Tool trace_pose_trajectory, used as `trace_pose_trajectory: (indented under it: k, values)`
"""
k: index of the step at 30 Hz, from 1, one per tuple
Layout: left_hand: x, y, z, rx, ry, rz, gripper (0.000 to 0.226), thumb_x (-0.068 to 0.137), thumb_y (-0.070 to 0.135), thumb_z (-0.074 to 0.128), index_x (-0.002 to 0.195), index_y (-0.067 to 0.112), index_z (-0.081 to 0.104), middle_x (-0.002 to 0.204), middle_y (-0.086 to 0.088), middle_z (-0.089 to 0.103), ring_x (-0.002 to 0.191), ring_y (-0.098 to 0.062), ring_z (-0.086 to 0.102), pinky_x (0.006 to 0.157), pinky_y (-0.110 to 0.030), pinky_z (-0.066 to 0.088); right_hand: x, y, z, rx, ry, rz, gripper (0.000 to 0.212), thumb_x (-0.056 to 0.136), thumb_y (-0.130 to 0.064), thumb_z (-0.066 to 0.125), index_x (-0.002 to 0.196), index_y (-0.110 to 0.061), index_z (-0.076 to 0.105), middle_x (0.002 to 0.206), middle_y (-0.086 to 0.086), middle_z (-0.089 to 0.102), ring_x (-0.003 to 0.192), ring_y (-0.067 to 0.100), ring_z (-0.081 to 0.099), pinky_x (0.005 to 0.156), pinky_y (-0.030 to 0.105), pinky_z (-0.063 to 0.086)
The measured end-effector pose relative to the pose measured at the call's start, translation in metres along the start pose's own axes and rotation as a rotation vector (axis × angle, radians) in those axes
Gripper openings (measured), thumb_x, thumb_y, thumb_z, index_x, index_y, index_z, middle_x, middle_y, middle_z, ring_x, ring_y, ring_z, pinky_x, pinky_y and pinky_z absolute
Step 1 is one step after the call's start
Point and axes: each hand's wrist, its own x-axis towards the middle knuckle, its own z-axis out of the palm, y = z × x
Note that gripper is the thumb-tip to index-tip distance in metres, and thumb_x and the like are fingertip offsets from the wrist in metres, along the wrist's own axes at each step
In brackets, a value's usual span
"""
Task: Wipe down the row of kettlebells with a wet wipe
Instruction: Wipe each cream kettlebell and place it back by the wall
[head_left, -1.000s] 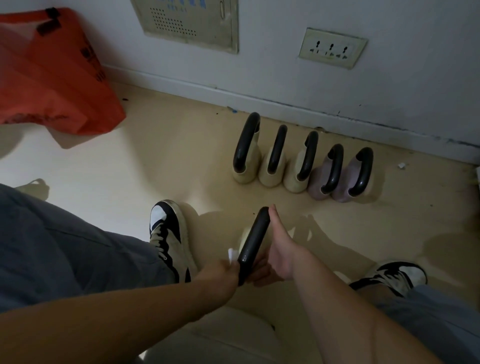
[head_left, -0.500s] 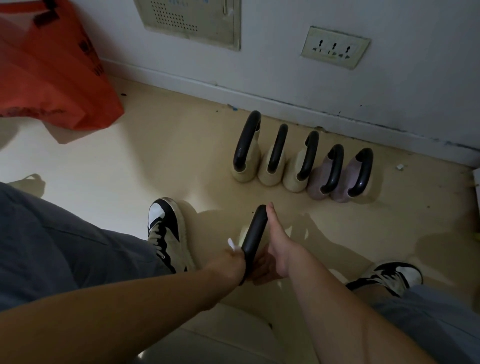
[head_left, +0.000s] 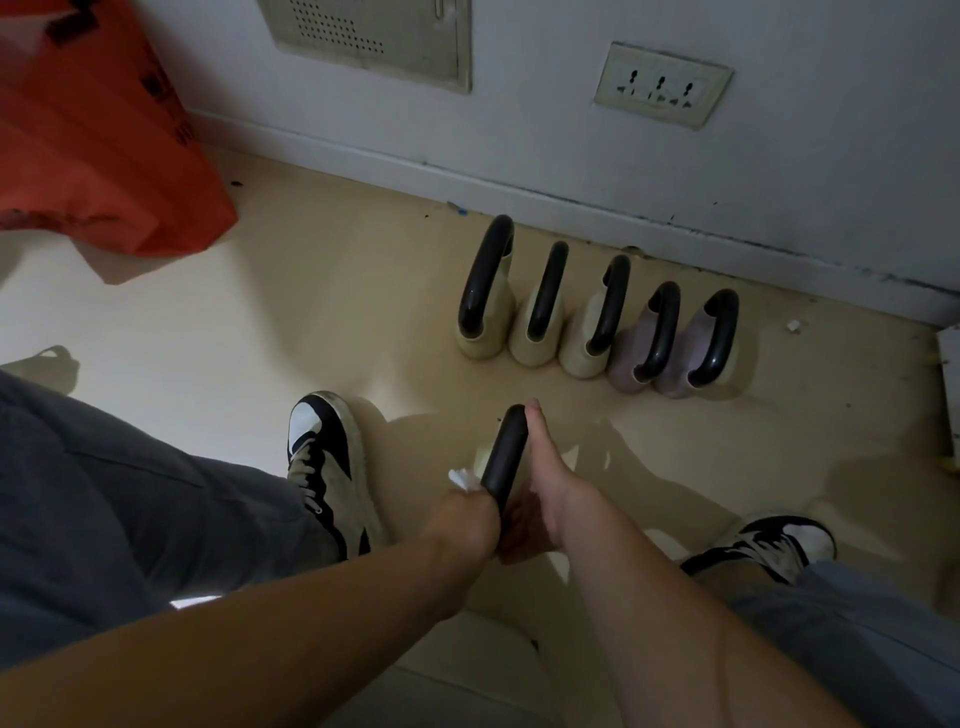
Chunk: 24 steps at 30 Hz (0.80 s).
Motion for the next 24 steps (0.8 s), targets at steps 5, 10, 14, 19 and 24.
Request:
trace_pose_trajectory:
  k: [5, 10, 14, 19, 24]
  values:
    - [-0.005, 0.048, 0.003, 0.196, 0.012, 0.26, 0.066, 0.103, 0.057, 0.02, 0.097, 0.009, 0.063, 0.079, -0.012, 0.069, 0.072, -0.025, 0.069, 0.067, -0.033, 0.056, 0.009, 0.003, -0.004, 0.044, 0.005, -0.013, 0.166, 0.01, -0.111, 0.046, 0.136, -0.004, 0.062, 0.132, 0.014, 0.065, 0.117, 0.032, 0.058, 0.102, 0.047, 0.044]
    - [0.0, 0.006, -0.01, 0.567, -0.009, 0.351, 0.057, 0.106, 0.044, 0.017, 0.108, 0.008, 0.061, 0.097, -0.014, 0.071, 0.087, -0.028, 0.068, 0.08, -0.04, 0.056, 0.0, 0.001, -0.002, -0.036, 0.01, -0.023, 0.172, 0.016, -0.114, 0.037, 0.132, 0.011, 0.053, 0.123, 0.034, 0.065, 0.114, 0.051, 0.064, 0.107, 0.063, 0.044]
    - [0.0, -0.019, -0.012, 0.59, -0.011, 0.243, 0.05, 0.109, 0.03, 0.016, 0.135, 0.005, 0.051, 0.121, -0.017, 0.064, 0.107, -0.033, 0.062, 0.09, -0.039, 0.05, 0.0, -0.001, -0.002, -0.106, 0.064, -0.041, 0.176, 0.018, -0.116, 0.025, 0.144, 0.004, 0.051, 0.125, 0.033, 0.065, 0.113, 0.049, 0.065, 0.103, 0.063, 0.047]
    - [0.011, -0.007, 0.0, 0.339, 0.003, 0.255, 0.049, 0.106, 0.041, 0.021, 0.1, 0.013, 0.061, 0.077, -0.008, 0.062, 0.063, -0.018, 0.055, 0.063, -0.03, 0.045, -0.006, -0.007, -0.011, -0.113, 0.284, -0.227, 0.122, 0.066, -0.105, 0.029, 0.154, -0.021, 0.043, 0.15, 0.017, 0.051, 0.128, 0.044, 0.054, 0.106, 0.061, 0.046]
    - [0.017, 0.03, 0.02, 0.307, 0.048, 0.546, 0.044, 0.105, 0.037, 0.031, 0.144, 0.018, 0.039, 0.123, -0.005, 0.063, 0.107, -0.02, 0.063, 0.093, -0.037, 0.052, 0.04, -0.002, -0.02, 0.043, -0.003, -0.327, 0.118, 0.031, -0.109, 0.053, 0.129, -0.045, 0.068, 0.143, -0.004, 0.063, 0.132, 0.031, 0.055, 0.111, 0.057, 0.041]
